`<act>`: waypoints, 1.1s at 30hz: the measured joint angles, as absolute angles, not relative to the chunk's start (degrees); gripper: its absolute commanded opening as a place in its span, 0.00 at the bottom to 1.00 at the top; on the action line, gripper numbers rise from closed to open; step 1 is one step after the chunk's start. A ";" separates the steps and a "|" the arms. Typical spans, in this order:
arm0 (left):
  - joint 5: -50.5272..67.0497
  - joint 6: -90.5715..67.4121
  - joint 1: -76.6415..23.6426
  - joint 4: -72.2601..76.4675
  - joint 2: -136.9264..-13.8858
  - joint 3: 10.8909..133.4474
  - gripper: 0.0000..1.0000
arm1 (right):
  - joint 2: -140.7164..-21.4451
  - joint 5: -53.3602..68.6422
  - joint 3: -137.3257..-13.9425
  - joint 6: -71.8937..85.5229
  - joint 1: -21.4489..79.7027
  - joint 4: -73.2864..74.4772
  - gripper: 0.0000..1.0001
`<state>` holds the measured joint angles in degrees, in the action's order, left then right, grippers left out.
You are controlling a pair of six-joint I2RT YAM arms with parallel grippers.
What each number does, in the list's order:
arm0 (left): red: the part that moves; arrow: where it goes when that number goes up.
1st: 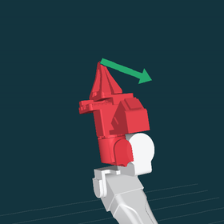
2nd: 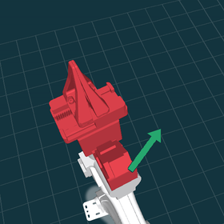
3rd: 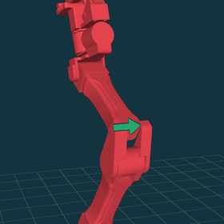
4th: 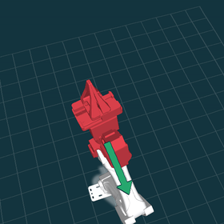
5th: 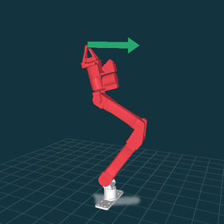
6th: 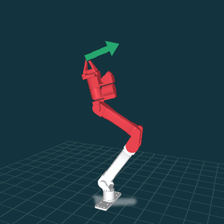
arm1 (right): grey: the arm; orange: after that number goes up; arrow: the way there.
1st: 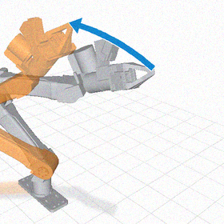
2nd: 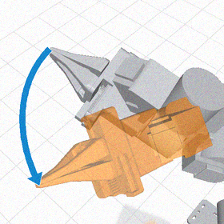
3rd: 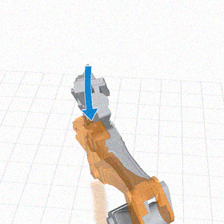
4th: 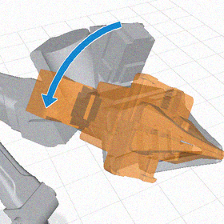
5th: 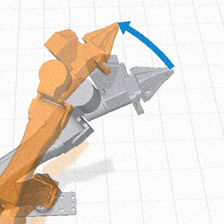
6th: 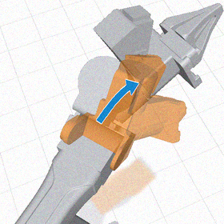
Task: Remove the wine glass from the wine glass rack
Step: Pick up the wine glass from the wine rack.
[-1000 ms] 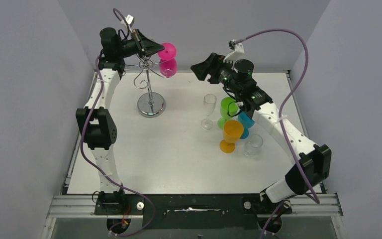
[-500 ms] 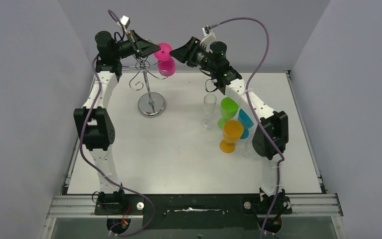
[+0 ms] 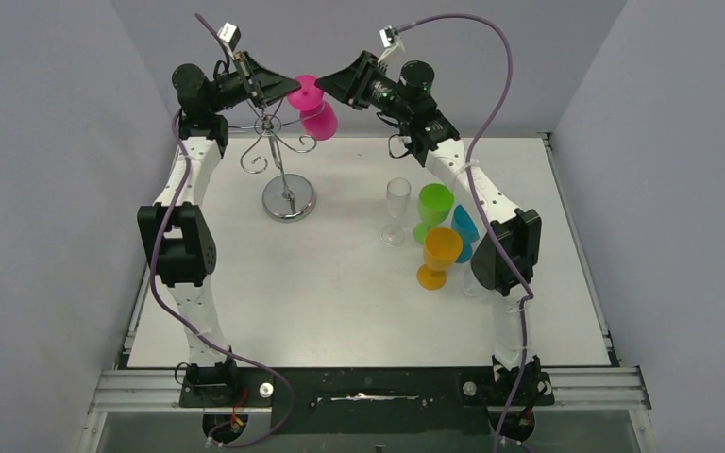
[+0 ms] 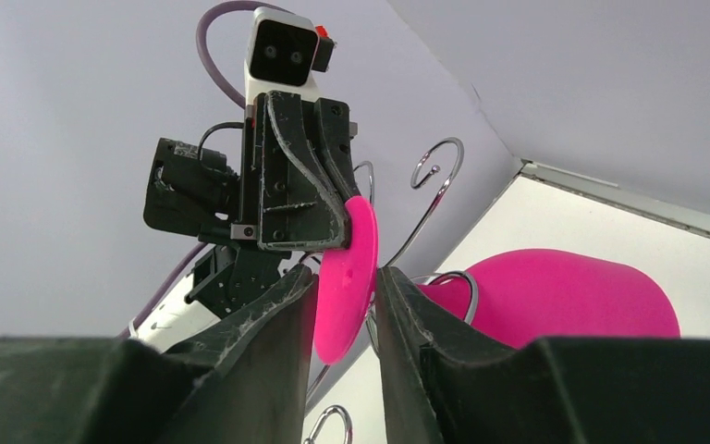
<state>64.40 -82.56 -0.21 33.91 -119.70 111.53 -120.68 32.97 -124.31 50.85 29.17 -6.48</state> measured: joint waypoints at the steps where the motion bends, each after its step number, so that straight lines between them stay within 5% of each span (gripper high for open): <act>1: 64.51 -82.81 -0.14 34.04 -119.70 111.48 0.00 | -121.47 33.26 -125.21 51.16 29.15 -6.44 0.27; 6: 65.01 -83.20 -0.32 34.26 -119.68 111.42 0.00 | -124.07 35.16 -126.39 53.08 29.34 -6.35 0.24; 11: 65.14 -82.94 -0.32 34.28 -119.68 111.42 0.00 | -124.55 37.01 -126.65 55.18 29.34 -7.22 0.01; 29: 62.89 -60.90 0.10 10.44 -118.48 118.17 0.00 | -124.07 27.90 -123.74 63.99 30.37 -7.18 0.00; 30: 62.72 -60.07 0.10 9.67 -118.48 118.48 0.07 | -124.07 27.59 -123.81 64.12 30.41 -7.09 0.00; 32: 62.43 -58.76 0.10 9.19 -118.45 118.69 0.38 | -124.07 26.83 -124.60 64.40 30.50 -5.78 0.00; 33: 62.35 -57.82 0.08 9.37 -118.41 118.69 0.42 | -124.07 26.30 -125.05 64.42 30.57 -5.08 0.00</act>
